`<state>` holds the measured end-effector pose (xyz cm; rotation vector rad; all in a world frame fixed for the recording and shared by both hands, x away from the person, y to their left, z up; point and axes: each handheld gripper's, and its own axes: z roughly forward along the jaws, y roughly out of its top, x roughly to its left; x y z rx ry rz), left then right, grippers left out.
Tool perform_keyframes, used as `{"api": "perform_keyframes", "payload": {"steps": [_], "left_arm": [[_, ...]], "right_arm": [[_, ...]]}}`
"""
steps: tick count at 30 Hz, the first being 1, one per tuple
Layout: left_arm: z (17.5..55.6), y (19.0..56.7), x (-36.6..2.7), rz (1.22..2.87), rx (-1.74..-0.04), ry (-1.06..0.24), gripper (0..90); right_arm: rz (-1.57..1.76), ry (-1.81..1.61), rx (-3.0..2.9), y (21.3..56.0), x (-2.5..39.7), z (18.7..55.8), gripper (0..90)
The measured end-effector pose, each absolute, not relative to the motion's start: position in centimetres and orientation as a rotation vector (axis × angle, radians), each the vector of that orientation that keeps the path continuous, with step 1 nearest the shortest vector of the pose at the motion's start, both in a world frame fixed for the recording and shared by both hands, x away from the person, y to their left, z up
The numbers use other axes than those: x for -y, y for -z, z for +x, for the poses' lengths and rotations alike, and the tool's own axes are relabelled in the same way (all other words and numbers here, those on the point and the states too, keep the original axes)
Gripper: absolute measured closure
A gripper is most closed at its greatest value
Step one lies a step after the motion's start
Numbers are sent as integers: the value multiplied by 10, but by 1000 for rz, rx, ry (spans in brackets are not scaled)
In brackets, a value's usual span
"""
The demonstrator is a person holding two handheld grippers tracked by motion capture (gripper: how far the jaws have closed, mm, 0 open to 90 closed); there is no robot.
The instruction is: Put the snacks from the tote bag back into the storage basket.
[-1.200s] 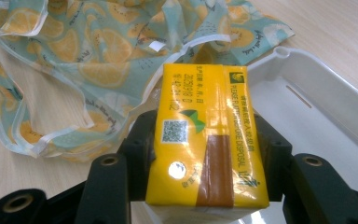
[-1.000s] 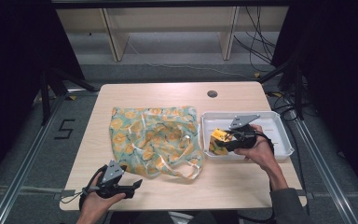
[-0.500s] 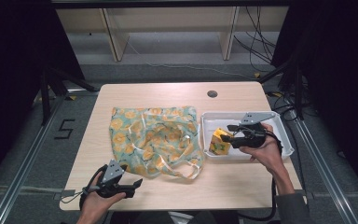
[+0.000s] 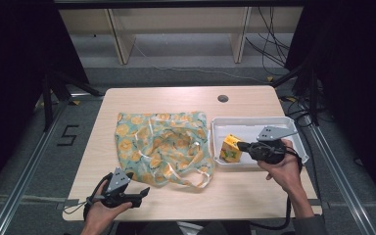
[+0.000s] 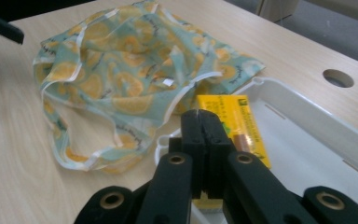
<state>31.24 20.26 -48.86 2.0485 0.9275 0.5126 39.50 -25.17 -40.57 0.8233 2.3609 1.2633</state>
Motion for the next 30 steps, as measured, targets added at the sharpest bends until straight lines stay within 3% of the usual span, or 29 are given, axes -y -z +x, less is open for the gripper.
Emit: {"api": "perform_keyframes", "payload": {"steps": [30], "left_arm": [[313, 490, -201, 2061, -909, -506, 212]], "right_arm": [[877, -1114, -2474, 435, 252, 402, 900]]}}
